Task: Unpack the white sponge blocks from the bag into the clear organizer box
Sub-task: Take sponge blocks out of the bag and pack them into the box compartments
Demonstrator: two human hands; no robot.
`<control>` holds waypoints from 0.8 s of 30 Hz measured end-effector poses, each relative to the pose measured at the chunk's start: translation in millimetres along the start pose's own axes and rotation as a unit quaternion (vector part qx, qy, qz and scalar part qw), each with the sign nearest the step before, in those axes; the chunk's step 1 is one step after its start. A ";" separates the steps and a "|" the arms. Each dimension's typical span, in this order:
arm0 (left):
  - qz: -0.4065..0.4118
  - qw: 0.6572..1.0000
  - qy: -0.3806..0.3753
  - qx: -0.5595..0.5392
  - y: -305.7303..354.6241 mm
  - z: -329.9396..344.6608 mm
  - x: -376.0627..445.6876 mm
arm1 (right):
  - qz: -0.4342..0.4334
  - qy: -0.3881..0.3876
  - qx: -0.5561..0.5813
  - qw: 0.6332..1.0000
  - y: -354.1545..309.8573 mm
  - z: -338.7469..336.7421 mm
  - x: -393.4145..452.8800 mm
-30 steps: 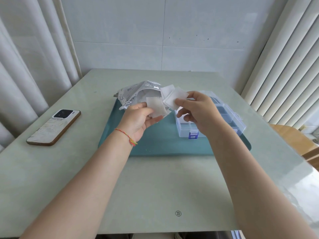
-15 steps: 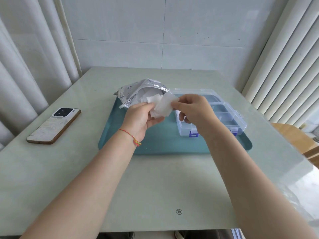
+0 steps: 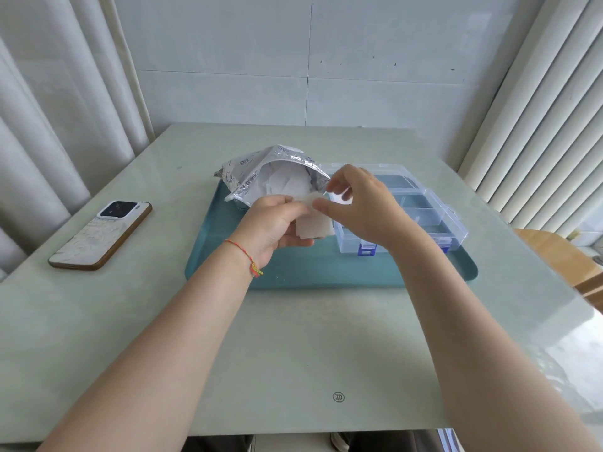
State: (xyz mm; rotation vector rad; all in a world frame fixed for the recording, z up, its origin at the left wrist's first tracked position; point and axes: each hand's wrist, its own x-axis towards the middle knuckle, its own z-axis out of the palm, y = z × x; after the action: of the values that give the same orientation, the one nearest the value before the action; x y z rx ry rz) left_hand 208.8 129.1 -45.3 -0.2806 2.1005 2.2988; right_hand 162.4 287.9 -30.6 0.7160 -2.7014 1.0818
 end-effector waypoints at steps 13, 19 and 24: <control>-0.077 0.974 -0.110 -0.185 1.1 2.2 -2.9 | -0.084 -0.073 -0.075 0.991 -19.5 13.2 -11.8; -0.063 0.980 -0.139 -0.131 -3.0 0.8 -0.4 | -0.121 -0.058 -0.103 0.986 -20.0 20.0 -12.6; -0.036 0.982 -0.145 -0.113 -3.7 2.0 -1.8 | -0.114 -0.066 -0.137 0.982 -19.5 17.7 -11.6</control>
State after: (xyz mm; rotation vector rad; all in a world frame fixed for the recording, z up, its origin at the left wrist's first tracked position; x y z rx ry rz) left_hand 210.8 131.6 -48.5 -0.0186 1.6721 2.3666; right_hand 182.7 268.0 -35.1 1.0440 -2.7121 0.6156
